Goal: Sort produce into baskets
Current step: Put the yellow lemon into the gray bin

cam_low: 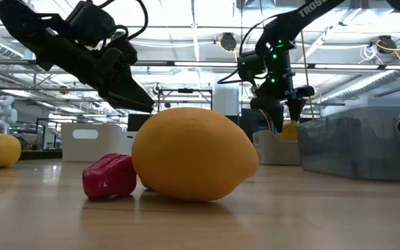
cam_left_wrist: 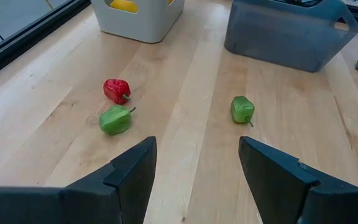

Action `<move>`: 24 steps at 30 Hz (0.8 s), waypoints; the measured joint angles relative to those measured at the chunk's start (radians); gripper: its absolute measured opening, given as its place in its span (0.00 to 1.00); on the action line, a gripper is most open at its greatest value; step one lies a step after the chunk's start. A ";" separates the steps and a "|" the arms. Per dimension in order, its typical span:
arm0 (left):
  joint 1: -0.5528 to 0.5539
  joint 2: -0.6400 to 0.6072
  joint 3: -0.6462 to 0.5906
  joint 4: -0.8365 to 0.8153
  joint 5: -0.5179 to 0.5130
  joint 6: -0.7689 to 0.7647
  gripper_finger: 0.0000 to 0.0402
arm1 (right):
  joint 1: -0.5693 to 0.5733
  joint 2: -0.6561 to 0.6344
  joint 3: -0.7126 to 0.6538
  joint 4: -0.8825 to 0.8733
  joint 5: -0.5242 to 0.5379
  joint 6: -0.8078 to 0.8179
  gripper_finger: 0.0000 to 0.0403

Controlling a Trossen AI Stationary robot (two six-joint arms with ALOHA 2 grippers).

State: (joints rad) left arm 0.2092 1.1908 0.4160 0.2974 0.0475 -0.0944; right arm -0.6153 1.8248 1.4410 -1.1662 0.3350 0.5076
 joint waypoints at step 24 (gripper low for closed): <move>0.000 0.000 0.000 -0.011 0.000 -0.002 0.59 | 0.154 -0.087 0.000 0.004 -0.058 0.053 0.71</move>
State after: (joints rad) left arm 0.2092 1.1908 0.4160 0.2866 0.0475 -0.0967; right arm -0.4617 1.7382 1.4414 -1.1626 0.2773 0.5608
